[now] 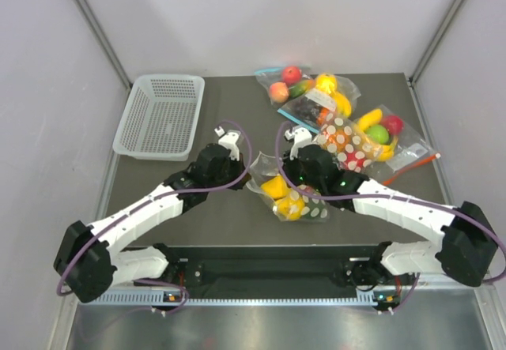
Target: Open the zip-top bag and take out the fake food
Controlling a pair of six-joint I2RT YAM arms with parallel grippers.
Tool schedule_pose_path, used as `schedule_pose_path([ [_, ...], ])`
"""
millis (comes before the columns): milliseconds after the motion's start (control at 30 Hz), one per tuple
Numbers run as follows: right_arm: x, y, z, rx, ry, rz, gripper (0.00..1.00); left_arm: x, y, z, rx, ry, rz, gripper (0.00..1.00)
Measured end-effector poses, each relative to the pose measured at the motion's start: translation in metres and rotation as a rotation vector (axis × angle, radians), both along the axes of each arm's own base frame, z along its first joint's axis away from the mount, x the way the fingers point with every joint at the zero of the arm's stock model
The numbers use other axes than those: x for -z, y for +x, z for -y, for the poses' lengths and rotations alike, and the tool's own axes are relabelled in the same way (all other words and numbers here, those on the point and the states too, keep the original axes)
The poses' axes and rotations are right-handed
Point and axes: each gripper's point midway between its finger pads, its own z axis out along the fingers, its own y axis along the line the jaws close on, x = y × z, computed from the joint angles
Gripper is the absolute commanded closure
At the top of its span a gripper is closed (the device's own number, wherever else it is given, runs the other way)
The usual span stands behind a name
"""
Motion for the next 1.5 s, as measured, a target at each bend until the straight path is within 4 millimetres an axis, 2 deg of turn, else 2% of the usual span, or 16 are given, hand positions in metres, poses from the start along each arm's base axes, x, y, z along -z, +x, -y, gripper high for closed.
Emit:
schedule_pose_path([
  [100,0.006,-0.003,-0.015,-0.017,0.023,-0.015,1.0,0.013,0.002,-0.011,-0.037,0.032,-0.035,1.0],
  [267,0.02,-0.009,-0.037,-0.041,0.041,-0.041,1.0,0.049,0.0,-0.031,-0.091,0.115,-0.12,1.0],
  [400,0.019,-0.007,-0.041,-0.036,0.056,-0.035,1.0,0.055,0.013,-0.055,-0.166,0.14,-0.141,0.99],
  [433,0.017,-0.006,-0.042,-0.033,0.06,-0.028,1.0,0.055,0.015,-0.059,-0.175,0.143,-0.142,0.93],
  [467,0.017,-0.006,-0.042,-0.032,0.061,-0.026,1.0,0.054,0.017,-0.062,-0.175,0.142,-0.14,0.76],
  [600,0.015,-0.004,-0.04,-0.022,0.059,-0.017,1.0,0.038,0.012,-0.052,-0.081,0.138,-0.072,0.53],
  [633,0.014,-0.004,-0.04,-0.02,0.059,-0.016,1.0,0.029,0.009,-0.047,-0.05,0.12,-0.038,0.48],
  [667,0.014,-0.004,-0.039,-0.02,0.06,-0.015,1.0,0.014,0.006,-0.04,-0.01,0.085,0.008,0.34],
  [700,0.013,-0.004,-0.04,-0.02,0.061,-0.014,1.0,0.002,0.002,-0.035,0.029,0.062,0.052,0.27],
  [733,0.013,-0.004,-0.04,-0.021,0.062,-0.014,1.0,-0.013,-0.002,-0.031,0.062,0.026,0.095,0.26],
  [767,0.013,-0.004,-0.04,-0.022,0.063,-0.015,1.0,-0.028,-0.007,-0.026,0.1,-0.012,0.146,0.18],
  [867,0.013,-0.006,-0.041,-0.031,0.066,-0.018,1.0,-0.066,-0.021,-0.015,0.222,-0.097,0.289,0.18],
  [967,0.011,-0.008,-0.042,-0.045,0.074,-0.023,1.0,-0.075,-0.033,-0.005,0.324,-0.129,0.344,0.2],
  [1233,-0.013,-0.019,-0.044,-0.095,0.133,-0.011,1.0,-0.033,-0.052,0.02,0.529,-0.081,0.291,0.25],
  [1367,-0.024,-0.025,-0.042,-0.113,0.156,-0.003,1.0,-0.027,-0.05,0.026,0.569,-0.069,0.315,0.3],
  [1500,-0.028,-0.029,-0.042,-0.132,0.167,-0.005,1.0,-0.014,-0.046,0.032,0.605,-0.042,0.318,0.29],
])
